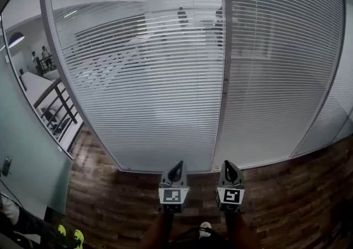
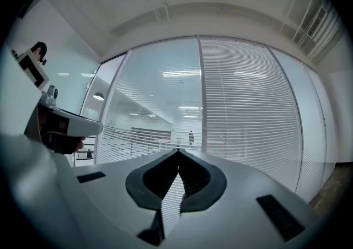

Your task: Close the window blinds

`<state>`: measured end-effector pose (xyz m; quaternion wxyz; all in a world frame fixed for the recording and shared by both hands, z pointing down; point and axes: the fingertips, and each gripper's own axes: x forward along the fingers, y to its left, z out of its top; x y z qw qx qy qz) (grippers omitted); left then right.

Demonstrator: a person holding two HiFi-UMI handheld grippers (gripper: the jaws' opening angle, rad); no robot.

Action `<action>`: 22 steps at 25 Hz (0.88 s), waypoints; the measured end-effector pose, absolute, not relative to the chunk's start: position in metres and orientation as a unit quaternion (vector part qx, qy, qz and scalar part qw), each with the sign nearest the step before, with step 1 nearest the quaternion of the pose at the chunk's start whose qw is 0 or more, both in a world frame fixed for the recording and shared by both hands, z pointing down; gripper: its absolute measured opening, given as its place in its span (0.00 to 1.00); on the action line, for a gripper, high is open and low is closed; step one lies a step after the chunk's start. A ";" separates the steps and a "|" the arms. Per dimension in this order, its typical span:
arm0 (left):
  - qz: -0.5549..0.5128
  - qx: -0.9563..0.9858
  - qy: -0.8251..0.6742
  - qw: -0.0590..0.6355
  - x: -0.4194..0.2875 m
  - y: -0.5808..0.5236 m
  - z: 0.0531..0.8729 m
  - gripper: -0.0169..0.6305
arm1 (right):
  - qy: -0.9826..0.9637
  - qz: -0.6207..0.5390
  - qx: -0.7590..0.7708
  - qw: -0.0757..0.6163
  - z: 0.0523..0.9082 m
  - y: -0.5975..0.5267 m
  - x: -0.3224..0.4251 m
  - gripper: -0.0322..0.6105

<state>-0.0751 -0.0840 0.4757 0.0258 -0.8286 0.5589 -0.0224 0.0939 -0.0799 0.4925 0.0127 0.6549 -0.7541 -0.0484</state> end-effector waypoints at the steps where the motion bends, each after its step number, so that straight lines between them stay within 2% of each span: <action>1: -0.020 -0.828 0.560 0.029 -0.075 -0.091 0.474 0.02 | -0.753 -0.046 0.656 0.016 0.492 -0.087 0.096 0.05; 13: -0.024 -0.819 0.573 0.000 -0.055 -0.155 0.477 0.02 | -0.766 -0.039 0.641 0.017 0.495 -0.156 0.115 0.05; 18: -0.030 -0.815 0.578 -0.022 -0.066 -0.129 0.488 0.02 | -0.765 -0.018 0.643 0.037 0.513 -0.136 0.112 0.05; 22: -0.042 -0.810 0.585 -0.023 -0.055 -0.151 0.504 0.02 | -0.769 -0.013 0.638 0.042 0.512 -0.161 0.125 0.05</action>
